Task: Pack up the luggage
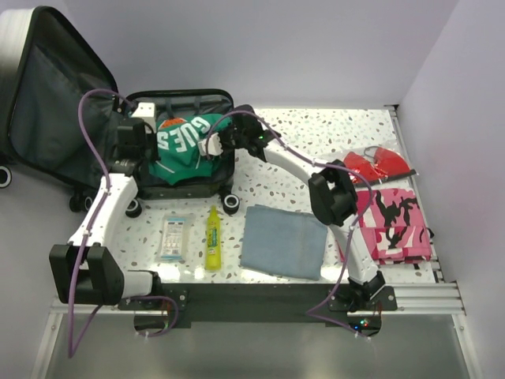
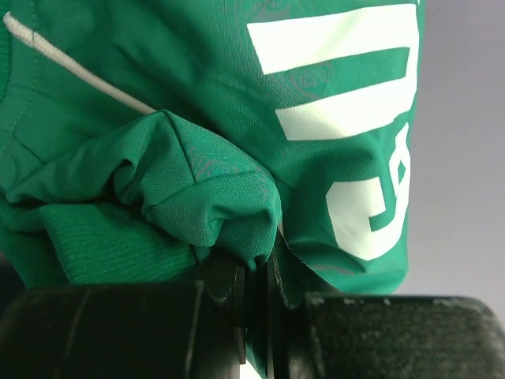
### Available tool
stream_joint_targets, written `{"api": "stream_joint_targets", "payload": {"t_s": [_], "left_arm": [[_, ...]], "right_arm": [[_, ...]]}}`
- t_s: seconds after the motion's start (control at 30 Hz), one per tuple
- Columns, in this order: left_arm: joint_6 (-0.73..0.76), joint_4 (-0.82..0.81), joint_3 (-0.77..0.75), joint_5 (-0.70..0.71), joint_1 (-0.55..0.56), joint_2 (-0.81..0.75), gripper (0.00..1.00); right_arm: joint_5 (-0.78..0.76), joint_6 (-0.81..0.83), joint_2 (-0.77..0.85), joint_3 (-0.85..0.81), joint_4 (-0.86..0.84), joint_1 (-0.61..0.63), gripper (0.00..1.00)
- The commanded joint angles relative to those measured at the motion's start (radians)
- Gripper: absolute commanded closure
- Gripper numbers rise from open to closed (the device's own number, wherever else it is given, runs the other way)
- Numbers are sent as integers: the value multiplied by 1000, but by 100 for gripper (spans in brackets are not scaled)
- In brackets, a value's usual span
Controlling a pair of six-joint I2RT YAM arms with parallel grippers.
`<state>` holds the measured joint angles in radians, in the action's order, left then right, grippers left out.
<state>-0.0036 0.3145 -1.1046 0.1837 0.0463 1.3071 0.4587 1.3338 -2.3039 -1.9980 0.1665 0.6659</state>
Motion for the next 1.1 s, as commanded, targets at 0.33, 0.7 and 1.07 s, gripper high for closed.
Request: {"api": "stream_joint_targets", "payload": {"t_s": [0.33, 0.7, 1.07], "left_arm": [[191, -276, 134, -121, -103, 118, 100], [238, -425, 83, -239, -154, 233, 100], [323, -434, -11, -234, -201, 337, 100]], "right_arm": [[129, 263, -72, -13, -2, 9, 100], [-2, 217, -108, -19, -107, 12, 100], [63, 196, 4, 68, 22, 26, 100]]}}
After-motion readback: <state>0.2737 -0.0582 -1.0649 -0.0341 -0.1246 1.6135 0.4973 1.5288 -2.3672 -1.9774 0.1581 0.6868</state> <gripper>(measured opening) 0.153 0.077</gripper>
